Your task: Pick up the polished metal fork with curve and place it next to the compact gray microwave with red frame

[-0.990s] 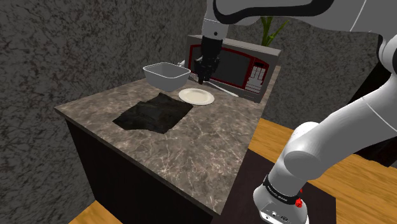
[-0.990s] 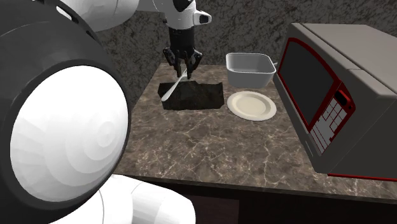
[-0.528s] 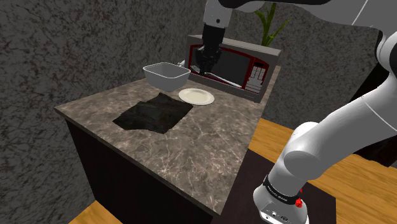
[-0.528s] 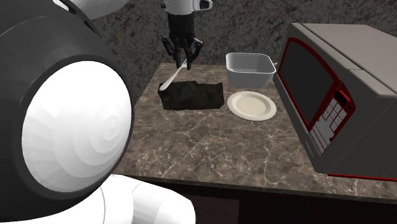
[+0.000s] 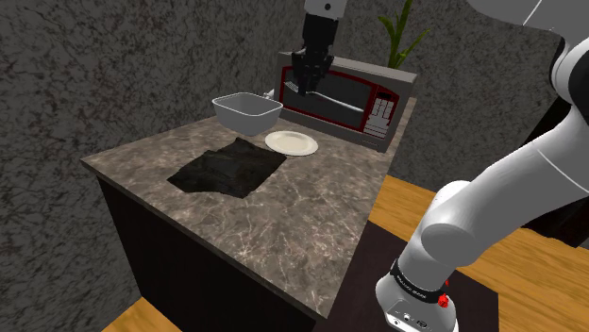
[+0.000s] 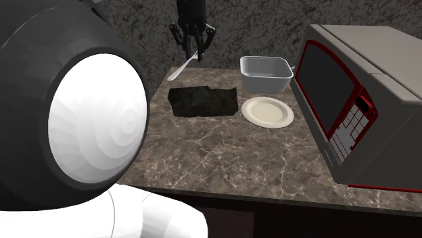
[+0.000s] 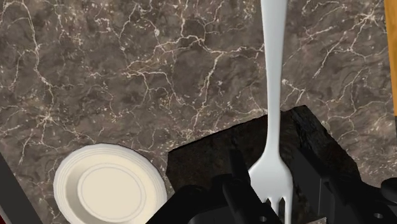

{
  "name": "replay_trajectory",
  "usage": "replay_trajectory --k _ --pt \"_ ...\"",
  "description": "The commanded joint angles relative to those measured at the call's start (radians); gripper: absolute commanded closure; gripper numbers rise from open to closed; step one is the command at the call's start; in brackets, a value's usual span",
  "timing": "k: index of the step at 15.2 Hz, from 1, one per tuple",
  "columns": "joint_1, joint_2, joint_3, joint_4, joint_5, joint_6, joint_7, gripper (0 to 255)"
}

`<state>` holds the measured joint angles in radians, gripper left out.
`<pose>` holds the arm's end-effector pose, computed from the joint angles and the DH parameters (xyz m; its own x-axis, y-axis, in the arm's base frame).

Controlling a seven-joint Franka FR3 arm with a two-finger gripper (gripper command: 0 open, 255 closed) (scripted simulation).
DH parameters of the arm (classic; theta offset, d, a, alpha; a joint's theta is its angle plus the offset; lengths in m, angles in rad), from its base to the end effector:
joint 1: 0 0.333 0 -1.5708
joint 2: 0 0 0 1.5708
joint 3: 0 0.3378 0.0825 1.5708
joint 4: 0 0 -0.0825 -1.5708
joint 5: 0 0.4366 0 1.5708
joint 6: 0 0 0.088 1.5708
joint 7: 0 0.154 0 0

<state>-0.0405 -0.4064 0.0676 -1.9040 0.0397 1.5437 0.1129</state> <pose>0.4665 0.0245 0.6398 0.9951 -0.0889 0.0435 -0.0882 -0.9959 -0.0179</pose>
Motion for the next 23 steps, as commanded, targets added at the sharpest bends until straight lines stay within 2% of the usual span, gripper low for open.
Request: replay_trajectory --k 1,16,17,23 --pt "-0.001 0.008 -0.001 0.036 -0.001 -0.029 0.000 255" --pt "-0.002 0.113 0.000 0.353 -0.006 -0.241 0.008 255" --pt "-0.002 0.115 0.000 0.360 -0.006 -0.245 0.008 255" --pt "-0.047 0.055 -0.105 0.305 -0.033 -0.253 -0.146 255"
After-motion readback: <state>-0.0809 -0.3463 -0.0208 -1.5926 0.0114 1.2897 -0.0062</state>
